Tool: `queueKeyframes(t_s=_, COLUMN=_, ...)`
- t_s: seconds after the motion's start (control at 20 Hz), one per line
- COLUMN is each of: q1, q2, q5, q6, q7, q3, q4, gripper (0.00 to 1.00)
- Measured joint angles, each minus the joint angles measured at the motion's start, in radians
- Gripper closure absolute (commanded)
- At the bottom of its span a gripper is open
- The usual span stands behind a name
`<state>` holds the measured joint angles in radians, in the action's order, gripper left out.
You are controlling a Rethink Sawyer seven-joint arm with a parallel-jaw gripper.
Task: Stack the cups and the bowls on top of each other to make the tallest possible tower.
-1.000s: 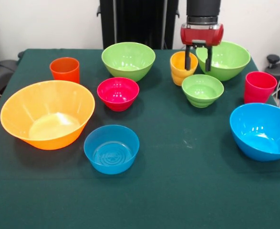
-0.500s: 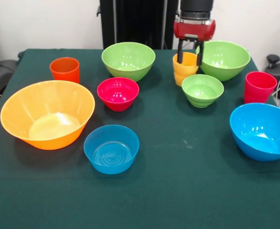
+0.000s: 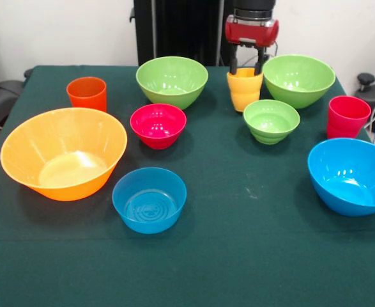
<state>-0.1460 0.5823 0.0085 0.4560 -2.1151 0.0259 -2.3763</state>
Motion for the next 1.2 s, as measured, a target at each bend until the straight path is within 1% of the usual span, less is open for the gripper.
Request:
queueKeyframes(t_s=0.3, q1=-0.008, q2=-0.027, q5=-0.008, q6=0.013, q7=-0.019, q3=0.004, q4=-0.018, gripper=0.0)
queueKeyframes(t_s=0.65, q1=-0.007, q2=-0.027, q5=-0.008, q6=0.014, q7=-0.056, q3=0.006, q4=-0.026, gripper=0.0)
queueKeyframes(t_s=0.8, q1=0.007, q2=-0.016, q5=-0.008, q6=0.014, q7=-0.063, q3=0.002, q4=-0.026, gripper=0.0)
queueKeyframes(t_s=0.9, q1=0.028, q2=0.0, q5=-0.008, q6=0.006, q7=-0.063, q3=-0.005, q4=-0.026, gripper=0.0)
queueKeyframes(t_s=1.0, q1=0.05, q2=0.02, q5=-0.008, q6=-0.009, q7=-0.063, q3=-0.01, q4=-0.027, gripper=0.0)
queueKeyframes(t_s=1.2, q1=0.068, q2=0.05, q5=-0.008, q6=-0.048, q7=-0.063, q3=-0.018, q4=-0.027, gripper=0.0)
